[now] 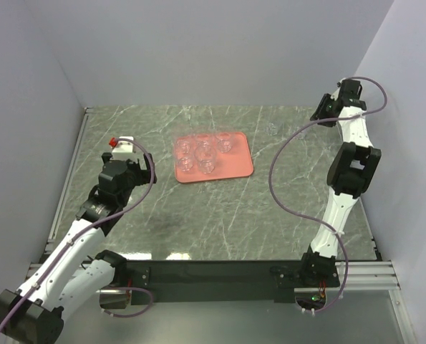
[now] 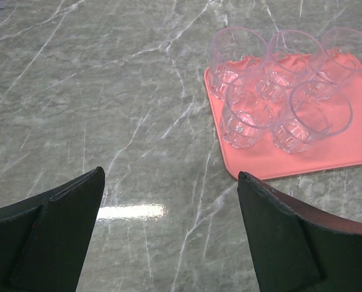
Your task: Place the glasses into the tray
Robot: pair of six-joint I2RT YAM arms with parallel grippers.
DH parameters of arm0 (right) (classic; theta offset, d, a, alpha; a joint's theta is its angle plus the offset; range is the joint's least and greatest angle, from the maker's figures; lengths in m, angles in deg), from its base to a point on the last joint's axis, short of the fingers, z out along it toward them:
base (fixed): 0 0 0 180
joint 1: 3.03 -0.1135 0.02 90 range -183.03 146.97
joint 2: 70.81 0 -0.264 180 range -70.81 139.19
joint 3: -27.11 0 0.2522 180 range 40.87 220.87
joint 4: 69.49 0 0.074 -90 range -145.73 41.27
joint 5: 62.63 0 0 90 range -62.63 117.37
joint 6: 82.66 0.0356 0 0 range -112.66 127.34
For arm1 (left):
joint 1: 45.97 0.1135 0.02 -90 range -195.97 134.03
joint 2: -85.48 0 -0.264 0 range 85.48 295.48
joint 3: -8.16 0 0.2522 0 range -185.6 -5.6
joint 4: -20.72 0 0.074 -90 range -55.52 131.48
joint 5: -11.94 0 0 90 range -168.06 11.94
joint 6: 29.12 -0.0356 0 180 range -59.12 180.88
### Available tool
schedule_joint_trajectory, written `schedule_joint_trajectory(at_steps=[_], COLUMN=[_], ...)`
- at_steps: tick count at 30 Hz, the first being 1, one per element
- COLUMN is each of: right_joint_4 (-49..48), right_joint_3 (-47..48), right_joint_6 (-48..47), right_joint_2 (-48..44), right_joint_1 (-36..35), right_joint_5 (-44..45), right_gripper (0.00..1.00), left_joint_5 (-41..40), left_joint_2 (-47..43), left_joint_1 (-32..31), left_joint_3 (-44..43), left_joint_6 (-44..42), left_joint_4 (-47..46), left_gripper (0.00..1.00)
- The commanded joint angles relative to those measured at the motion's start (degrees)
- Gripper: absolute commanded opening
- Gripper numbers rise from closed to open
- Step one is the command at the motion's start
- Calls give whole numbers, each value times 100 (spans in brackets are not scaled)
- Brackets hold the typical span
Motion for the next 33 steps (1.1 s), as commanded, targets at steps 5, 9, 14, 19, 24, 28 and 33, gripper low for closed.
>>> schedule_joint_trajectory(at_steps=[5,9,14,19,24,28,33], right_joint_4=[-217,-182,-164,-129,-94,-129,-261], right_joint_3=[506,603,787,840,840,665,217], right_joint_6=[146,163,111,67,-21,-91,-293], right_joint_2=[250,399,619,786,804,611,163], right_joint_1=[-140,-158,-166,-193,-201,-201,-201], right_joint_5=[535,641,650,703,668,702,624], right_gripper=[50,50,50,47,21,8,0], left_joint_5=[97,97,97,97,97,106,106], left_joint_2=[102,164,234,269,287,278,243], left_joint_1=[40,31,31,31,31,31,31], left_joint_3=[-24,-41,-41,-50,-50,-50,-41], left_joint_6=[-127,-136,-145,-145,-153,-153,-145], left_joint_4=[-282,-273,-282,-264,-273,-264,-273], left_gripper=[96,96,96,96,96,96,96])
